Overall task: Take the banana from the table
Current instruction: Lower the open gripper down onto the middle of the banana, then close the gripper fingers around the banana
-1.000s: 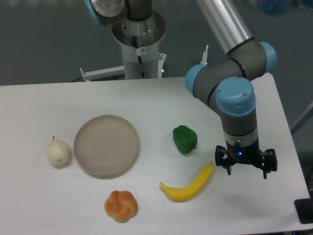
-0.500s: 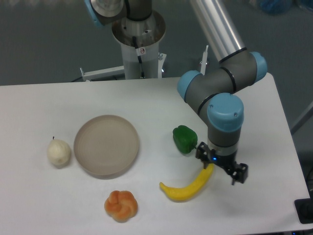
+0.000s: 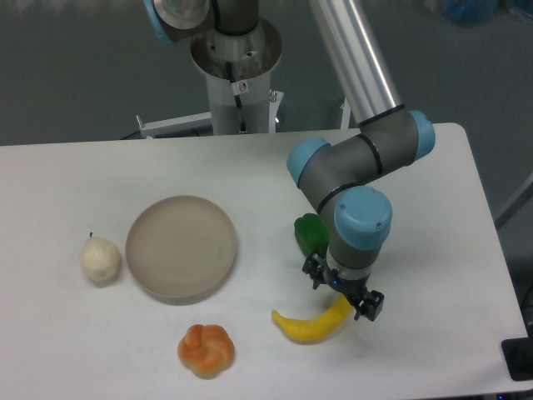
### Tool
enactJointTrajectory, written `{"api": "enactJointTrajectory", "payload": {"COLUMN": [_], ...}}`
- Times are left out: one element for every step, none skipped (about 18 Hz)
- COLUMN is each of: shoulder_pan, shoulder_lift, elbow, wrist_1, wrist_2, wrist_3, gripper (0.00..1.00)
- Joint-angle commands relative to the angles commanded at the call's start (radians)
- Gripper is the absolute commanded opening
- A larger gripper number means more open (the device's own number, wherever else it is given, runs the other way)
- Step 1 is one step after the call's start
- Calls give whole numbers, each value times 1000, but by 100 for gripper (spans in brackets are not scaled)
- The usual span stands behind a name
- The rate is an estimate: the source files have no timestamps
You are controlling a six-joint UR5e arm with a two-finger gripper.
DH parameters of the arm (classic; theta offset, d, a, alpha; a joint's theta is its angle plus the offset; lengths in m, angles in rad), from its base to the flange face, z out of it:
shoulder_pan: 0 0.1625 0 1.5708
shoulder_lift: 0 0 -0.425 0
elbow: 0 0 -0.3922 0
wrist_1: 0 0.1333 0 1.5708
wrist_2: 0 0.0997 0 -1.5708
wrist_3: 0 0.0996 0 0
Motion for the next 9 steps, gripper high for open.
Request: {"api": "enactJointTrajectory", "payload": {"shoulder_pan": [0,0,2,2,2,2,2,2,2], "shoulder_lift": [-2,-6,-11,-21,-25,-25,-25,-25,-25], "elbow": [3,8,6,2,-7,-20,-27,-29,-29], "wrist_1": [0,9,27,44,63,83,90,92,92], "wrist_2": [2,2,2,2,3,2,3,3,3], "wrist_3": [0,2,3,2,-2,-2,-2,-3,-3], "gripper": [100,100,100,100,100,100,100,100,100]}}
